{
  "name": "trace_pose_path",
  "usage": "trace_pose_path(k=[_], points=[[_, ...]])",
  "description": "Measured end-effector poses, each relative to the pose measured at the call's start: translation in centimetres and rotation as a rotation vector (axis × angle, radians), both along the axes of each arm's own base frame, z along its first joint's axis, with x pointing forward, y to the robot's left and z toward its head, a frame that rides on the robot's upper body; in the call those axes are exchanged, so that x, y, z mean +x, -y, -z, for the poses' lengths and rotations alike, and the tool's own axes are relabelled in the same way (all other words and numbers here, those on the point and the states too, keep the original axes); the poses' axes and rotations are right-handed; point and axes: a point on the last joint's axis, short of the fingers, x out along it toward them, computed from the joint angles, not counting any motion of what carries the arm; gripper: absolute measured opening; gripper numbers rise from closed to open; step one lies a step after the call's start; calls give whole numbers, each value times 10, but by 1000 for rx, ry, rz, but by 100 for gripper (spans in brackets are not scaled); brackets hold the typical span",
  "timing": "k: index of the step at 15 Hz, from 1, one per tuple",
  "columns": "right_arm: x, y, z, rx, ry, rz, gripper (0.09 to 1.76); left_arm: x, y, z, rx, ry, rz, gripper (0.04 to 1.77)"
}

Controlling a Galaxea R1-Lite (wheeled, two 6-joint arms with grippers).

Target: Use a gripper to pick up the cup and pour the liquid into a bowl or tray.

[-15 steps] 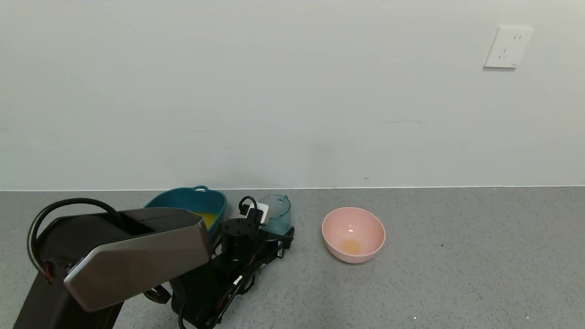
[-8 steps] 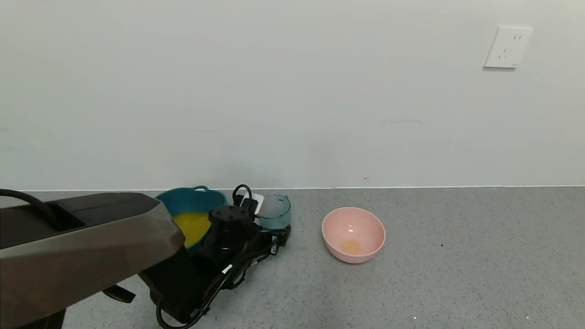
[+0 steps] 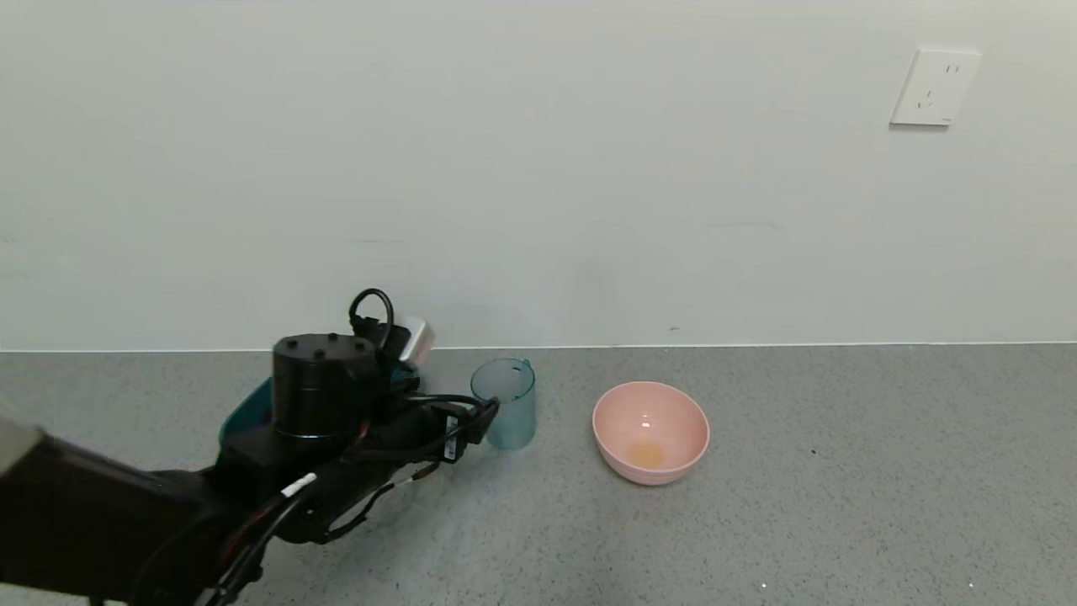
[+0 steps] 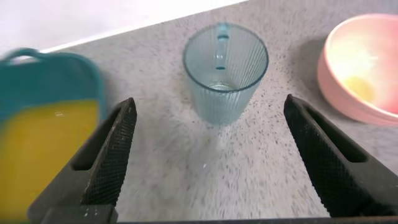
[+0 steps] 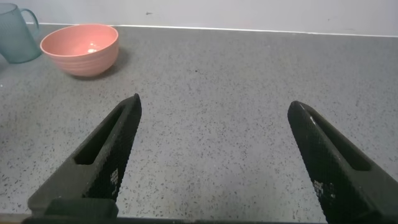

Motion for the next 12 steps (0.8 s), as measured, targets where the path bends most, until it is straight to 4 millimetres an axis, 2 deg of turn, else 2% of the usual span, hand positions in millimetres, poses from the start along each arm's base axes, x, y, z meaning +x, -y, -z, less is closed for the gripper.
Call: trace_pose_path(k=[3, 6, 9, 12], points=[[0, 0, 0, 0, 0, -1, 171, -43, -23, -43, 7, 26, -11, 170], [0, 0, 0, 0, 0, 0, 171, -99, -51, -79, 28, 57, -6, 170], [0, 0, 0, 0, 0, -1, 171, -160, -83, -101, 61, 85, 2, 171], [0, 0, 0, 0, 0, 0, 171, -222, -116, -109, 73, 114, -30, 171]])
